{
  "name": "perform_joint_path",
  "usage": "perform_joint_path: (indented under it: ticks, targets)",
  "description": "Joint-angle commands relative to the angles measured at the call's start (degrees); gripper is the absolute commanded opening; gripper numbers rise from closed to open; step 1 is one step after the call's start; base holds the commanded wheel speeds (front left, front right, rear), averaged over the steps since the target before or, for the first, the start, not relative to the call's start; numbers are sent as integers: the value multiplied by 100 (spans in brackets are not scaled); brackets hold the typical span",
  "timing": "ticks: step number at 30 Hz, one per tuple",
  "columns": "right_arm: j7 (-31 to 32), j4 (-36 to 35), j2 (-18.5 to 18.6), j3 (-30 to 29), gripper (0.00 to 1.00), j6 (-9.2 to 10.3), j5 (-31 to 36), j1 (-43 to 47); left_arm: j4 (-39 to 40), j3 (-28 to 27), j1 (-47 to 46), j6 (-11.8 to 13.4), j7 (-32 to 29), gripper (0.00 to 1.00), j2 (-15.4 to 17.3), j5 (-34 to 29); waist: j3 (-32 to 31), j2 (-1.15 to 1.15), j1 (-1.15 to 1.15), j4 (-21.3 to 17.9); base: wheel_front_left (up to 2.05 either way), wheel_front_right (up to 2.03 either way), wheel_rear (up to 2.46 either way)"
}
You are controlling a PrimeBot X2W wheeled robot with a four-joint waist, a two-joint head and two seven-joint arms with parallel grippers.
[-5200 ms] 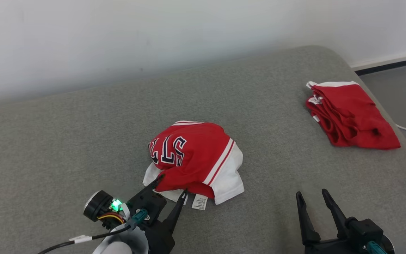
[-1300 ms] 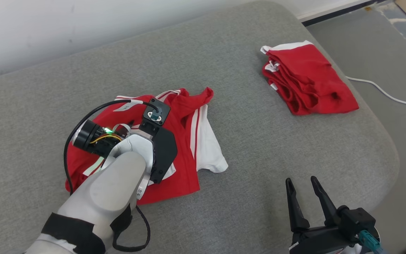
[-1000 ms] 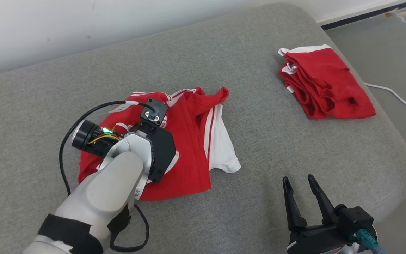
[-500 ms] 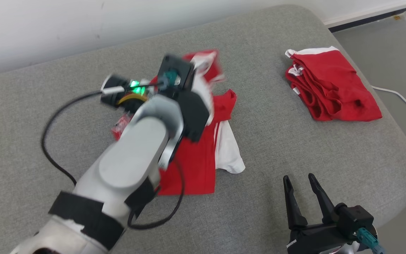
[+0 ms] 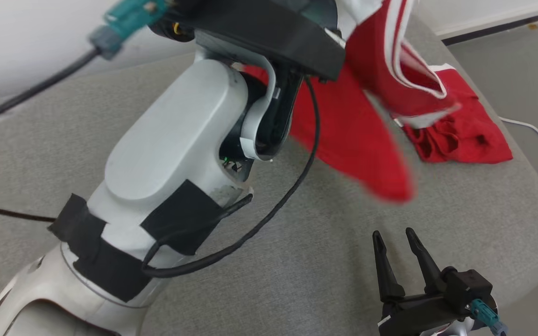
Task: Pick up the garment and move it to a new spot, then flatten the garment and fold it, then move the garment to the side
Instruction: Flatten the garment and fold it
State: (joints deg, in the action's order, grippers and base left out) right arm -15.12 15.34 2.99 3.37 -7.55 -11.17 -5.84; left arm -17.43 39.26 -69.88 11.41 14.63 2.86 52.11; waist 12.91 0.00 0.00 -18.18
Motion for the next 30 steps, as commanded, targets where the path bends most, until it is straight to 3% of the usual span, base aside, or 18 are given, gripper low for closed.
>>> perform_joint_path:
  ticks: [1,7,13,19,20,21,22,27,30]
  targets:
    - [-2,-21,-22,0,100,15,15,19,150,-63,121,85,43,0,7,211,-14,0,0,133,0,0,0]
    - [-2,-62,-22,-70,100,15,109,56,106,-240,1062,150,55,0,14,237,-54,0,0,579,0,0,0]
    - [-2,-83,8,-60,100,15,201,48,-638,-411,2354,14,57,0,423,180,-59,0,0,901,0,0,0]
    - [-2,-65,83,-4,100,15,223,17,-1415,-762,2839,11,57,0,710,-197,-32,0,0,1066,0,0,0]
    - [-2,-57,87,10,100,15,220,5,-1563,-773,2832,16,58,14,753,-296,-31,0,0,1074,0,0,0]
    - [-2,-50,90,18,100,15,218,-4,-1724,-781,2822,43,58,93,764,-355,-33,0,0,1080,0,0,0]
    - [-2,-45,94,24,100,15,217,-12,-1880,-756,2792,60,58,100,781,-454,-38,0,0,1083,0,0,0]
    - [-2,-32,143,-1,100,15,196,-5,-2772,-374,2616,-15,-357,100,894,-707,-103,0,0,1115,0,0,0]
    - [-2,-37,143,-30,100,15,200,31,-2914,-286,2591,-7,-443,100,985,-808,-128,0,0,1140,0,0,0]
